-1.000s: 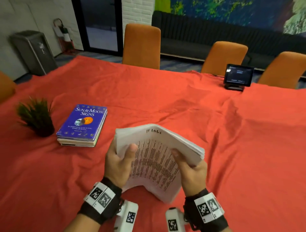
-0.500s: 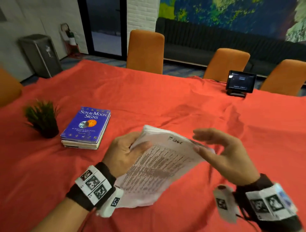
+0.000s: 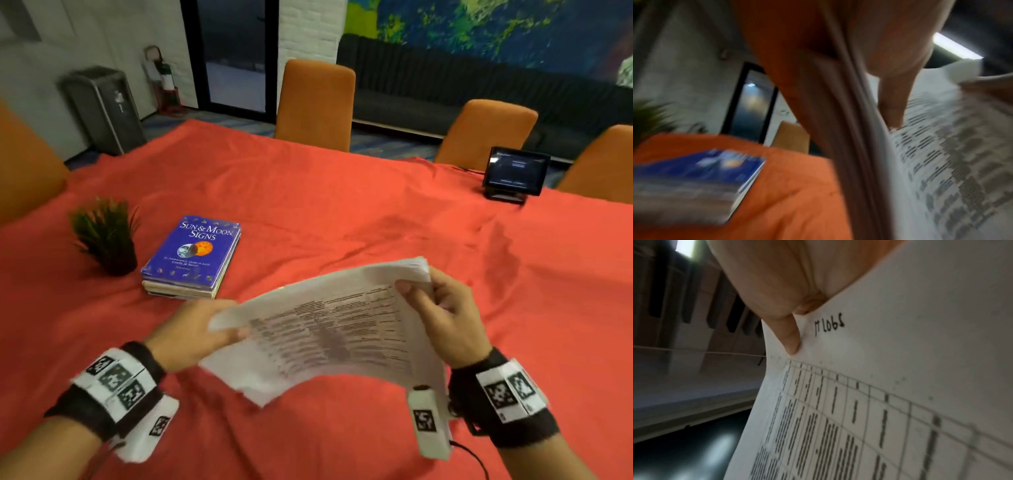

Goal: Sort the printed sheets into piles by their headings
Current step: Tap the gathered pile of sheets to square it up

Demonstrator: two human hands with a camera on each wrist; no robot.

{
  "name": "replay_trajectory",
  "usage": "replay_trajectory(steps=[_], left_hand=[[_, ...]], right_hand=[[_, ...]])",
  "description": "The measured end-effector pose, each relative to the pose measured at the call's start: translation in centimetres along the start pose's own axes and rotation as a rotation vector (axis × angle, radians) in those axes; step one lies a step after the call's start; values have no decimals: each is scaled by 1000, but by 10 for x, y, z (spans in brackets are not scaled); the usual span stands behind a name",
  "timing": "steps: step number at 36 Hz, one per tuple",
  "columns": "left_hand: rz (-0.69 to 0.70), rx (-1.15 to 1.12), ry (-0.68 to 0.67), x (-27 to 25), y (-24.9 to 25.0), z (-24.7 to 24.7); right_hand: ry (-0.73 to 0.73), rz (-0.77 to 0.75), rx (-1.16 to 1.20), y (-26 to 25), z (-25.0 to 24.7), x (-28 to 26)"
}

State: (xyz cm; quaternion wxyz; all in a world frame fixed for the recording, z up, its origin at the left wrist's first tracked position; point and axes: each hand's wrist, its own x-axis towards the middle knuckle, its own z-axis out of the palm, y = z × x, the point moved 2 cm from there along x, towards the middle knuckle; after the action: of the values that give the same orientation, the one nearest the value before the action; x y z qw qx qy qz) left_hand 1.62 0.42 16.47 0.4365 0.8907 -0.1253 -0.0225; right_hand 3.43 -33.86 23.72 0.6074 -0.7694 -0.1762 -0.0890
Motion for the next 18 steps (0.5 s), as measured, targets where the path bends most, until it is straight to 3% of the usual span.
replay_trajectory(steps=[4,6,9,13,18], left_hand=[[-93,-315,283,-10,-27,-9],[-78,-400,433,-9,-23,-8],[-27,-485,551,-13,-2,0],[10,-562,605,-26,2,29],[-220,-609,547,-48,-36,79]], right_hand=[[165,63,75,23,-4,-21],[214,66,88,33,-2,-32],[276,58,109,42,2,-47],[366,108,130,66,6,-74],[366,323,48,118,27,-112]])
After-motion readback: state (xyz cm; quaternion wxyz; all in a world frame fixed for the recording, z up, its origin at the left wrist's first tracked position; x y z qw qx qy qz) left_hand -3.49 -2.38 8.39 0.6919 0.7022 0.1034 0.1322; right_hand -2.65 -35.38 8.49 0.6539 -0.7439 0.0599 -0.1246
